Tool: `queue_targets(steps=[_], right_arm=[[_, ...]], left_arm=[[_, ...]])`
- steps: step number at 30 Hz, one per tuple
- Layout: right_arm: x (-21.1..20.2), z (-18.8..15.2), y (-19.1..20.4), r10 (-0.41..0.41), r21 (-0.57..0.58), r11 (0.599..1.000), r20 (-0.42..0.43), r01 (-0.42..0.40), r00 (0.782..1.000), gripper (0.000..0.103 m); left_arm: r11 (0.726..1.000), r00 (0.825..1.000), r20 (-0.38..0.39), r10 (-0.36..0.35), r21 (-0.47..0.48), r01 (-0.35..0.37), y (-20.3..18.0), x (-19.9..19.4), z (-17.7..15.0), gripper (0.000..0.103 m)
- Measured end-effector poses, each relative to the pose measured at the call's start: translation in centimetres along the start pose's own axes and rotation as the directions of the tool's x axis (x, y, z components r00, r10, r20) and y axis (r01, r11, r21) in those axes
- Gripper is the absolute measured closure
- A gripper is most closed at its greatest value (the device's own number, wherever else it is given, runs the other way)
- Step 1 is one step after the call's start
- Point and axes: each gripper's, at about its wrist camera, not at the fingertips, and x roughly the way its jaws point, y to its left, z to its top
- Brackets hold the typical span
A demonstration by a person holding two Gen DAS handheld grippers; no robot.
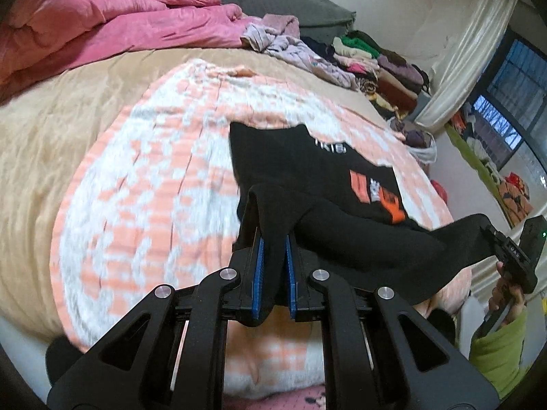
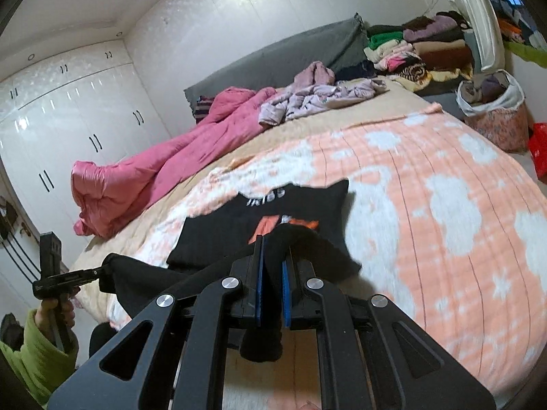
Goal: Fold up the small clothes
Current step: 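Lift the hem with both grippers and carry it over toward the collar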
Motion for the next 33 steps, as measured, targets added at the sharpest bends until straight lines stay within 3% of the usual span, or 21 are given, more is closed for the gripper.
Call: queue_targets(steps=[12, 25, 28, 30, 33], right_arm=[[6.3, 4.6, -3.1, -0.041, 0.060, 0.997, 0.002, 0.041, 0.999, 0.095], [13.3, 4.6, -6.5, -0.116, 0.129, 0.983, -0.108, 0.130, 0.987, 0.094], [14.4, 4.1, -6.9, -0.152, 0.126, 0.977, -0.140, 0.170, 0.978, 0.083], [14.5, 3.9, -7.0, -0.189, 0.123, 0.971, -0.140, 0.207, 0.972, 0.042], [13.8, 3.7, -7.3, -0.194, 0.142, 0.967, -0.115, 0.210, 0.974, 0.042]], left_arm=[[0.996, 1.000, 0.012, 0.001, -0.090, 0.000, 1.4, 4.4, 5.1, 0.098], [0.988, 0.999, -0.022, 0.049, -0.144, -0.051, 2.9, 9.6, 7.3, 0.096], [0.985, 0.996, -0.012, 0.084, -0.153, -0.085, 3.2, 10.0, 7.4, 0.090], [0.983, 0.996, 0.003, 0.092, -0.160, -0.091, 3.5, 9.7, 7.5, 0.083], [0.986, 0.992, 0.026, 0.121, -0.119, -0.117, 3.1, 8.9, 7.4, 0.082]])
